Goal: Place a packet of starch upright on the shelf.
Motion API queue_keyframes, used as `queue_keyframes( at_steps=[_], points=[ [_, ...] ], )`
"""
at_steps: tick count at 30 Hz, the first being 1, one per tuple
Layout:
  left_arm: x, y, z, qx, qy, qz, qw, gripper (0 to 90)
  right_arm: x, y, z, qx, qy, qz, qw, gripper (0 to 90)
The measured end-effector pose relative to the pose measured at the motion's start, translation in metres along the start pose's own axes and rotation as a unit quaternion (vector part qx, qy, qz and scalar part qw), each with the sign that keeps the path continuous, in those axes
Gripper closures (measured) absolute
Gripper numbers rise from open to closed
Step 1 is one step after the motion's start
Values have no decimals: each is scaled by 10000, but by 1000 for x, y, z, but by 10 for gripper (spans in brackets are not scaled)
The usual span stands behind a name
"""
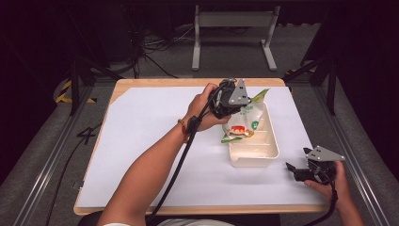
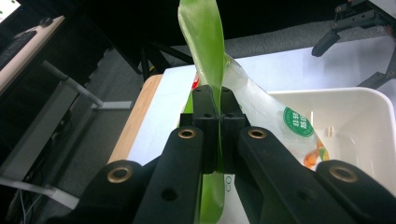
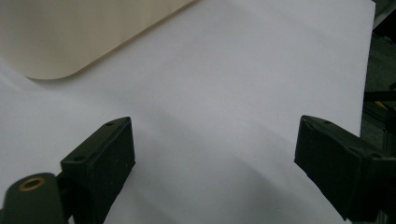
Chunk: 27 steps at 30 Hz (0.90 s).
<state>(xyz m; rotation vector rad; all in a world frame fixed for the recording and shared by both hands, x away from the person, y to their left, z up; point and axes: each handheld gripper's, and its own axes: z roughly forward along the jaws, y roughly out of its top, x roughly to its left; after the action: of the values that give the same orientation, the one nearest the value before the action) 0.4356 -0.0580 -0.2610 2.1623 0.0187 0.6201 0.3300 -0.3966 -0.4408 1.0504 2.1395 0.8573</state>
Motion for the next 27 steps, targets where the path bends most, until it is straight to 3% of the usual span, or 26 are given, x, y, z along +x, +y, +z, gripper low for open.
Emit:
queue_keyframes(
  at_steps=[12, 19, 23, 27],
  points=[
    [-8, 5, 14, 31, -166, 70, 9998, 896, 0, 0, 0, 0, 12, 10, 10000, 119],
    [-8, 7, 20, 70, -92, 111, 9999, 896, 0, 0, 0, 2, 22, 6, 10000, 119],
    [-7, 9, 24, 50, -154, 123, 9998, 896, 0, 0, 0, 6, 20, 9, 10000, 119],
    [-10, 11, 31, 136, -99, 270, 9995, 896, 0, 0, 0, 2, 27, 18, 10000, 119]
  ],
)
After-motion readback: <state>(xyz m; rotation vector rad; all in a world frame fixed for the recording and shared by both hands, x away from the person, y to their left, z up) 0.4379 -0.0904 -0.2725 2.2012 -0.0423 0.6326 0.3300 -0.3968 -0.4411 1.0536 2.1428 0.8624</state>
